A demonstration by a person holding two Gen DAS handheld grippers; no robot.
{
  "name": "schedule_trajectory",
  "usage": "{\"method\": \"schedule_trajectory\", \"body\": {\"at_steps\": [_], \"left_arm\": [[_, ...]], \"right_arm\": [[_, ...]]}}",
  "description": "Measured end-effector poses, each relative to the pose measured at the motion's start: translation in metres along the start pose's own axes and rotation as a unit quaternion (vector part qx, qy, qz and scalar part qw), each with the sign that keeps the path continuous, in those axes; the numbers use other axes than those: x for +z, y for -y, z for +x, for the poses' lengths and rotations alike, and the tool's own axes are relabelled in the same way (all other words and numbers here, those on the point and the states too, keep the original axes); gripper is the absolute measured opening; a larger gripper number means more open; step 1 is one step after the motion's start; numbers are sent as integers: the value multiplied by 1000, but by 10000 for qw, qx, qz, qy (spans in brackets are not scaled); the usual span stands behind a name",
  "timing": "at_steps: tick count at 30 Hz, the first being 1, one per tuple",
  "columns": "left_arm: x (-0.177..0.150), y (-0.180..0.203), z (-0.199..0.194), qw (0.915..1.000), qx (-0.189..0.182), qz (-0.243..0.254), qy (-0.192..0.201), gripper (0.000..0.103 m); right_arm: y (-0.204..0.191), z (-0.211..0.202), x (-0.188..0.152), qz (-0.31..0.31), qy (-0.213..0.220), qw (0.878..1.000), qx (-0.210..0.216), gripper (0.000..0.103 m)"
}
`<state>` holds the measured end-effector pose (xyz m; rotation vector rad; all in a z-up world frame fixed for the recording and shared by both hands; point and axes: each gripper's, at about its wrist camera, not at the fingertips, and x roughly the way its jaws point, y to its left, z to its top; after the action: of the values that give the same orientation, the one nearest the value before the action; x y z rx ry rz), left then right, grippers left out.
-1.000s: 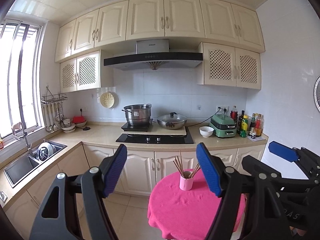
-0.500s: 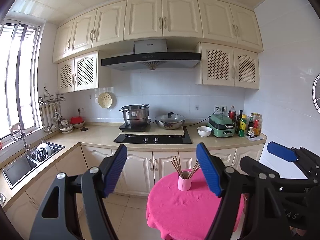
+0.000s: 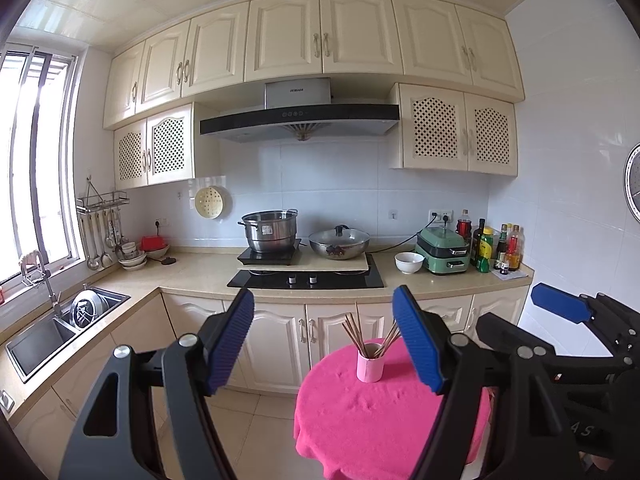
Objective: Organize utensils
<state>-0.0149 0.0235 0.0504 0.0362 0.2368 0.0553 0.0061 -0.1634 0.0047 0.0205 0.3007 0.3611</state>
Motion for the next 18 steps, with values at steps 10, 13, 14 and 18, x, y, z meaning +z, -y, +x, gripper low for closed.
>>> {"method": "schedule_trajectory", "body": {"at_steps": [10,13,14,18], "left_arm": [[1,-1,4,10000,-16,31,-20,71],[1,-1,6,10000,-23,33,-39,71],[0,-1,7,10000,-24,37,-42,71],[0,-2,9,10000,-31,28,-47,71]], "right_arm": [[1,4,0,26,-38,10000,-15,76],[2,5,0,33,-44,10000,-16,76],[2,6,1,33,-48,10000,-17,76],[3,7,1,28,-63,10000,-10,76]]}}
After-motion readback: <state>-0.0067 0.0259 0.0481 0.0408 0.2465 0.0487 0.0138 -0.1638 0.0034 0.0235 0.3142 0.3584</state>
